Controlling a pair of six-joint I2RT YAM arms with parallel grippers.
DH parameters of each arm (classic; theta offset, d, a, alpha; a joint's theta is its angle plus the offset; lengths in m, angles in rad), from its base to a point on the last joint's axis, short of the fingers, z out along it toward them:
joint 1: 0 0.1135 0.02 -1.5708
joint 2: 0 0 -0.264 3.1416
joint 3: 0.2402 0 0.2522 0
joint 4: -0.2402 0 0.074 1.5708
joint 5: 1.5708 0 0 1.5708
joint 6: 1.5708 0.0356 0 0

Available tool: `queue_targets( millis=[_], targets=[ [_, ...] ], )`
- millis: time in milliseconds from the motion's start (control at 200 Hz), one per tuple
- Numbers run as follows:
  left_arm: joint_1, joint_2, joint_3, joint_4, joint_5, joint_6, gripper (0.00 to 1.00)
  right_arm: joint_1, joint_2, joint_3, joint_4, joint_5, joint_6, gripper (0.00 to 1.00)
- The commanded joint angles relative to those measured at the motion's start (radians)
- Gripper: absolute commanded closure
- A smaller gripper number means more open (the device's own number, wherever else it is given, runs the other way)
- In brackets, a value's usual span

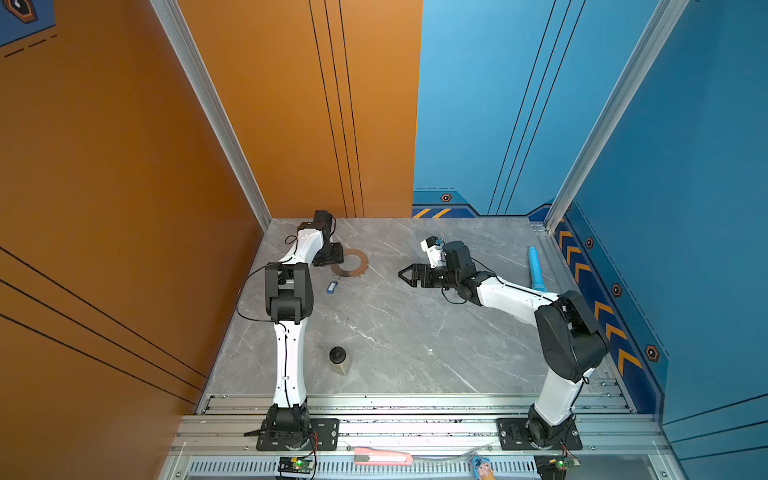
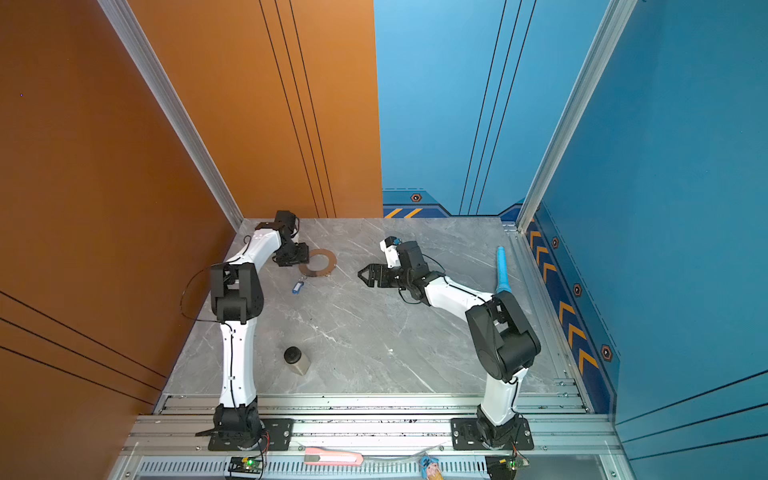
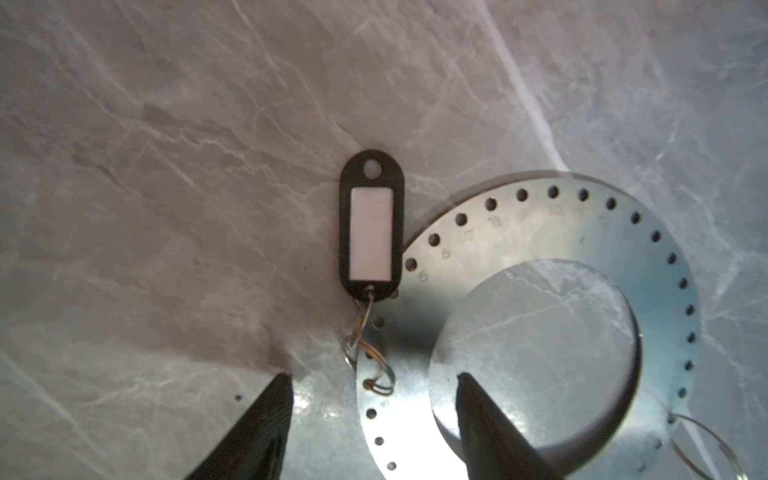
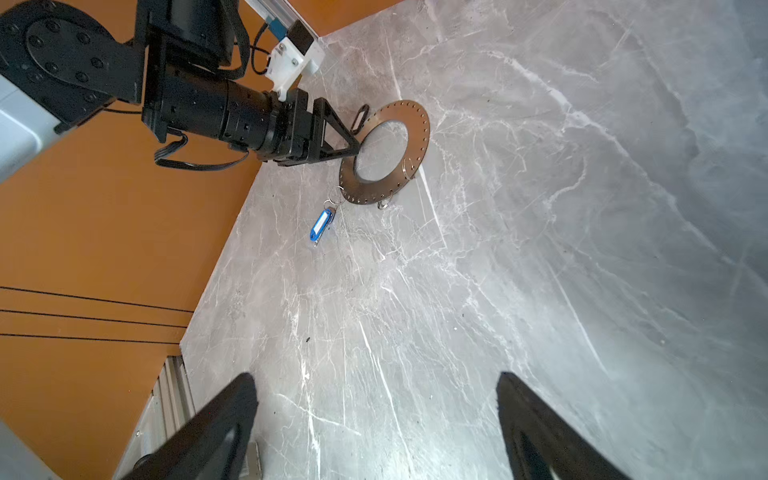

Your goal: Remove the keys from the keyring

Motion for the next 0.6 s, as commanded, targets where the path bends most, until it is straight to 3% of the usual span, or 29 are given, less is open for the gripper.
queue_targets(
  millis=[0,596],
  targets=[
    [-0.019,0.026,0.026,-0.038,-0.033,0.045,0.42,-0.006,0.012,0.018,-0.023,-0.025,-0.013,0.09],
    [-0.08,-0.028,-0.13,-0.051,-0.062,0.129,0.58,-0.015,0.015,-0.008,0.002,-0.025,0.001,0.09]
  ],
)
